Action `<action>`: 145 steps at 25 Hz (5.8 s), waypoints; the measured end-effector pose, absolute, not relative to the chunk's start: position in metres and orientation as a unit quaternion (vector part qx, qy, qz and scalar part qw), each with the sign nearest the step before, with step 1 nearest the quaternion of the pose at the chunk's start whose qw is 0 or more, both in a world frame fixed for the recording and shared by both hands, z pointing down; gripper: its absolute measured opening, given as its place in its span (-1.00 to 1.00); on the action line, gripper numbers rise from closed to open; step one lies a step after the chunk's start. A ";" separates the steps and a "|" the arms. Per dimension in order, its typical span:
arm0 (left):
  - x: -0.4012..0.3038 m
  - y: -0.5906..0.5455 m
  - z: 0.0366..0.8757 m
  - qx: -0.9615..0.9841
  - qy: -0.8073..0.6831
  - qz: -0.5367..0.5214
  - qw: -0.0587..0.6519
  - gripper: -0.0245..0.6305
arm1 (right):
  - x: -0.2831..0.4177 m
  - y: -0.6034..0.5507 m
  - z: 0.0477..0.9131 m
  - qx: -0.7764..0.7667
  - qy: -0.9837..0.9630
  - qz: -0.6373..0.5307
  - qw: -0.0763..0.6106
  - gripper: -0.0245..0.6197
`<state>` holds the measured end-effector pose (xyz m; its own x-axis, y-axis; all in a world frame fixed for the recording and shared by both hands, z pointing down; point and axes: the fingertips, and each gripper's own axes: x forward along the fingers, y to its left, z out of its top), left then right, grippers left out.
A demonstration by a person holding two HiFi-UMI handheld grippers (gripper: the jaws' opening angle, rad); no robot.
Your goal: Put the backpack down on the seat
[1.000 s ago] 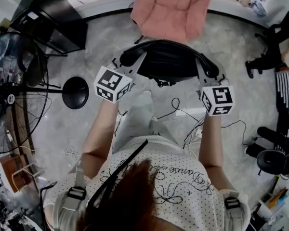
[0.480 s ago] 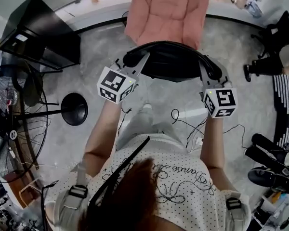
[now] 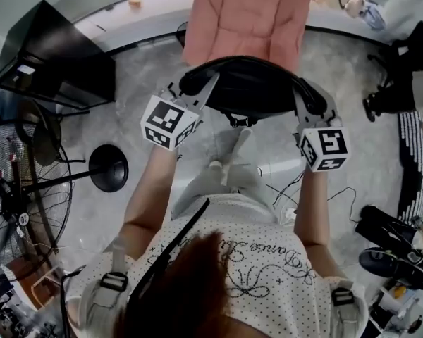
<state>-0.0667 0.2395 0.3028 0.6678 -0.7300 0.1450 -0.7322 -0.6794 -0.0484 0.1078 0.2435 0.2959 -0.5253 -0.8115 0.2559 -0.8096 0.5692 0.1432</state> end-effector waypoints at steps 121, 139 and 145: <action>-0.066 -0.249 0.737 0.817 -0.383 0.298 0.312 0.09 | 0.114 -0.248 0.736 0.312 -0.828 0.359 0.299 0.09; -0.126 -0.284 0.486 0.853 -0.475 0.135 0.170 -0.91 | 0.054 -0.298 0.452 0.416 -0.889 0.136 0.134 -0.89; -0.148 -0.285 0.401 0.855 -0.501 0.074 0.106 -0.91 | 0.038 -0.285 0.359 0.439 -0.893 0.067 0.073 -0.89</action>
<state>-0.1478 -0.2849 0.4009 0.4860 -0.8421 0.2337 -0.8737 -0.4746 0.1070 0.0378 -0.2849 0.3585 -0.6036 -0.7747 0.1882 -0.7941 0.6052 -0.0556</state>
